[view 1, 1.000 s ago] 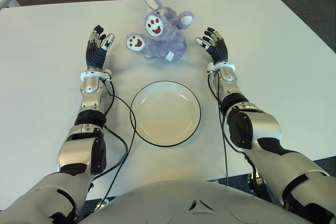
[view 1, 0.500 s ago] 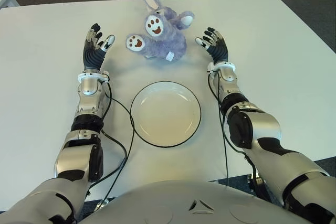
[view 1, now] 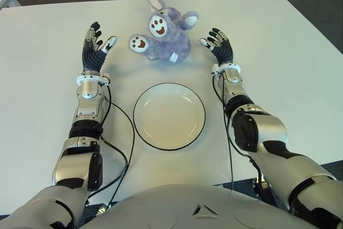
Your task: Put the doll into the plate.
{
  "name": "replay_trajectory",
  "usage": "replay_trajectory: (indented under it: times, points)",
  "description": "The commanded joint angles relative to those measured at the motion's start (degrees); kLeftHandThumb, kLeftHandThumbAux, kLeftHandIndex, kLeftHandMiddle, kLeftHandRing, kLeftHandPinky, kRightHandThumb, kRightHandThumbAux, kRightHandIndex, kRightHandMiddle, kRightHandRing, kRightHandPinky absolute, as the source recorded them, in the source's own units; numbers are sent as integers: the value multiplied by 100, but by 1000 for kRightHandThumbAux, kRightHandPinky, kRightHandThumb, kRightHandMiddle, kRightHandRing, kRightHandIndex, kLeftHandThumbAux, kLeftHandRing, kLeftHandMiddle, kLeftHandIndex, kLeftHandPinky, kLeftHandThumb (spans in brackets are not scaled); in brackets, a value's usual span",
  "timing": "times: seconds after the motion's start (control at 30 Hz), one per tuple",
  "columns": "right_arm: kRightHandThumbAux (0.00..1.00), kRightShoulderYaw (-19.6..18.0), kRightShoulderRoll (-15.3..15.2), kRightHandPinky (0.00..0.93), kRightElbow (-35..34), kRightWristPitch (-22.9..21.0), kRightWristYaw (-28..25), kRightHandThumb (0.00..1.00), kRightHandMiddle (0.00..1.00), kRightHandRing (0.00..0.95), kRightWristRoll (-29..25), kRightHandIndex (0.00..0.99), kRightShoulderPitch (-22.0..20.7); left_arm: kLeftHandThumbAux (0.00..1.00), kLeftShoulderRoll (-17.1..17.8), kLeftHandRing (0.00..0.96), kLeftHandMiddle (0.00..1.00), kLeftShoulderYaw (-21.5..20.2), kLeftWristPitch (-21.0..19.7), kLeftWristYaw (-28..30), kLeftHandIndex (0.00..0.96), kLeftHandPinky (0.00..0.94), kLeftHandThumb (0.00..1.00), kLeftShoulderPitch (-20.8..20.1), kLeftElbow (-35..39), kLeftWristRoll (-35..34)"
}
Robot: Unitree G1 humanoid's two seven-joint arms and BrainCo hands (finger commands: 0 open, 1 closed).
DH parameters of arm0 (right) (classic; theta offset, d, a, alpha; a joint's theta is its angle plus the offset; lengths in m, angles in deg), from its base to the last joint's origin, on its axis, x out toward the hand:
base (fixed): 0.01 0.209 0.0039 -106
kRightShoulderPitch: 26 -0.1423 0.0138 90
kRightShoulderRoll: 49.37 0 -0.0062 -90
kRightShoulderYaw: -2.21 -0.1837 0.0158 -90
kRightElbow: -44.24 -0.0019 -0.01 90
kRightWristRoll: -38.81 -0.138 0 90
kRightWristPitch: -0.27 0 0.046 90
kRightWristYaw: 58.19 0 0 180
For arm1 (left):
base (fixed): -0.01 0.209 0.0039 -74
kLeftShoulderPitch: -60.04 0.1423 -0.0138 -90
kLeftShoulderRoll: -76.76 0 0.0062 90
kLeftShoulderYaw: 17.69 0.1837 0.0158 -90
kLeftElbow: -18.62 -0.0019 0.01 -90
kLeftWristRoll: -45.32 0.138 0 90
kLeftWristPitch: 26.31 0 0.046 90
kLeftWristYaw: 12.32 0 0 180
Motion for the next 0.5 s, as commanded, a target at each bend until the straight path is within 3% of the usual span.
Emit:
replay_trajectory:
  times: [0.03, 0.5]
  points:
    - [743, -6, 55, 148, 166, -154, 4, 28, 157, 145, -25, 138, 216, 464, 57, 0, 0, 41, -68, -42, 0, 0, 15, 118, 103, 65]
    - [743, 1, 54, 153, 166, -168, 10, 36, 156, 146, -19, 139, 212, 471, 127, 0, 0, 68, -66, -174, 0, 0, 7, 154, 335, 254]
